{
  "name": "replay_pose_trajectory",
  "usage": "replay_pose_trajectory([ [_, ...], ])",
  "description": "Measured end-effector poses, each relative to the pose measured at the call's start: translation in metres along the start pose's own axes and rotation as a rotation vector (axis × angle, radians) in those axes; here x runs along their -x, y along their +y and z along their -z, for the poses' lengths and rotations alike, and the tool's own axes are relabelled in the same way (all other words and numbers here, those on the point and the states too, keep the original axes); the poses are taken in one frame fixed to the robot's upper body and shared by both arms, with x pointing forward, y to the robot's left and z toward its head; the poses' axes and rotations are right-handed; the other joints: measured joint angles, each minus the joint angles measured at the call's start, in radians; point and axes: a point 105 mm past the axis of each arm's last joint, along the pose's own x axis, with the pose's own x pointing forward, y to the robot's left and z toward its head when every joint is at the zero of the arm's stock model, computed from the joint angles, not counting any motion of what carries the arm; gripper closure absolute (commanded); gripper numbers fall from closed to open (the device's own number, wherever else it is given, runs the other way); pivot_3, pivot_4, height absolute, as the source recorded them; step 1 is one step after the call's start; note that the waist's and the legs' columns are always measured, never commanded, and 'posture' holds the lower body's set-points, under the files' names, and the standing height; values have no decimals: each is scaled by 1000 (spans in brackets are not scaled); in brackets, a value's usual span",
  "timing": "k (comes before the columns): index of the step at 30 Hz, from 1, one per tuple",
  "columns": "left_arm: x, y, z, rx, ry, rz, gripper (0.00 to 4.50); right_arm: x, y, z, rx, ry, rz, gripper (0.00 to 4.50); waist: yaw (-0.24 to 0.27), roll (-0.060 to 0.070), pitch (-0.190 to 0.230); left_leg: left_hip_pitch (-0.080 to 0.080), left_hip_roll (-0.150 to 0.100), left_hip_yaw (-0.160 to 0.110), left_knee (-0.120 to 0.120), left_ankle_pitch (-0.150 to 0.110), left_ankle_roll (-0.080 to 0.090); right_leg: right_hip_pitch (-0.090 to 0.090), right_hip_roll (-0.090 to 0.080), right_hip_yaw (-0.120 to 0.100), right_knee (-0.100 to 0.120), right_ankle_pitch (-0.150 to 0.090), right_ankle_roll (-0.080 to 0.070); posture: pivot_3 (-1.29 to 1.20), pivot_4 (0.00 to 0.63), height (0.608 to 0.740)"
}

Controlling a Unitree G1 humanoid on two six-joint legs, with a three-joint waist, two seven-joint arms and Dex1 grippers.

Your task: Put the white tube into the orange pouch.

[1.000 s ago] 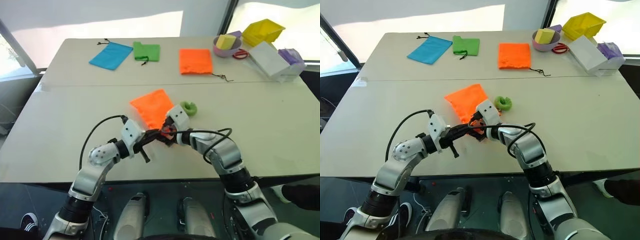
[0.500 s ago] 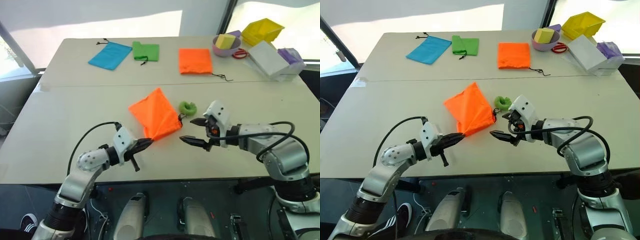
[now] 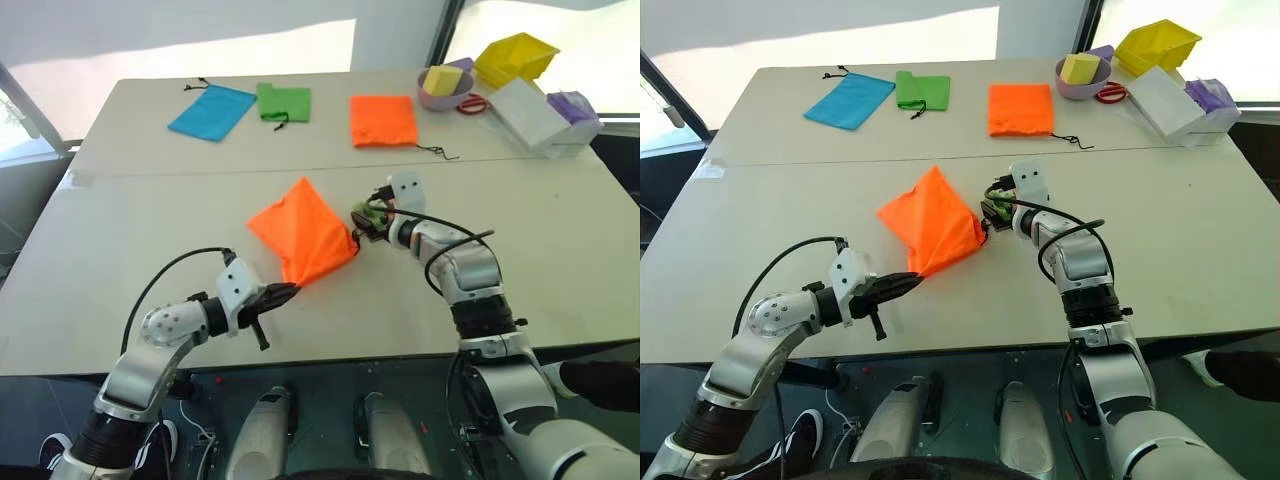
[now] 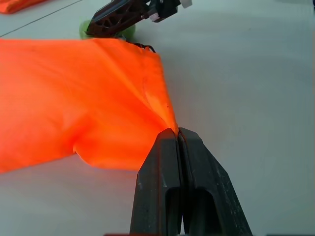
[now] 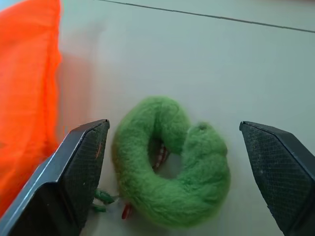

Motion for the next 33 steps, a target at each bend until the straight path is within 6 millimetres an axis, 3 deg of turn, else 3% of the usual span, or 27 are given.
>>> replay_pose_trajectory([
  [6,0,1,-1,-3,-4,-13,4500,-3,-3,3,75,23,6,78,0,0,0,4,2,0,0,0,0,1,4,4,1,-1,-5,0,150,740],
  [7,0,1,-1,-2,-5,-14,4500,-3,-3,4,81,29,1,303,0,0,0,4,2,0,0,0,0,1,4,4,1,-1,-5,0,150,740],
  [10,-1,1,-1,-2,-7,-18,4500,-2,0,6,92,39,-27,1399,0,0,0,4,2,0,0,0,0,1,4,5,1,-1,-5,0,150,740],
  [16,-1,2,-2,-6,-6,-20,4500,2,1,4,96,45,-46,4454,1,0,0,4,2,0,0,0,0,1,4,6,1,-1,-5,0,150,740],
  [24,0,8,-6,75,-33,-41,4500,23,-1,14,-22,39,-103,4454,1,0,0,3,2,0,0,0,0,0,4,7,1,-1,-5,0,150,740],
  [27,2,9,-7,107,-46,-23,3600,36,-4,20,-5,56,-110,4500,3,0,0,3,2,0,0,0,0,0,4,7,1,-1,-5,0,150,740],
  [32,7,10,-8,102,-38,10,1123,60,-5,30,13,86,-150,4500,2,0,0,3,2,1,0,0,-1,0,3,8,0,-2,-5,0,150,740],
  [33,9,10,-8,106,-34,22,1123,62,-6,31,14,89,-156,4500,2,0,0,3,2,1,0,-1,-1,0,3,8,0,-2,-6,0,150,740],
])
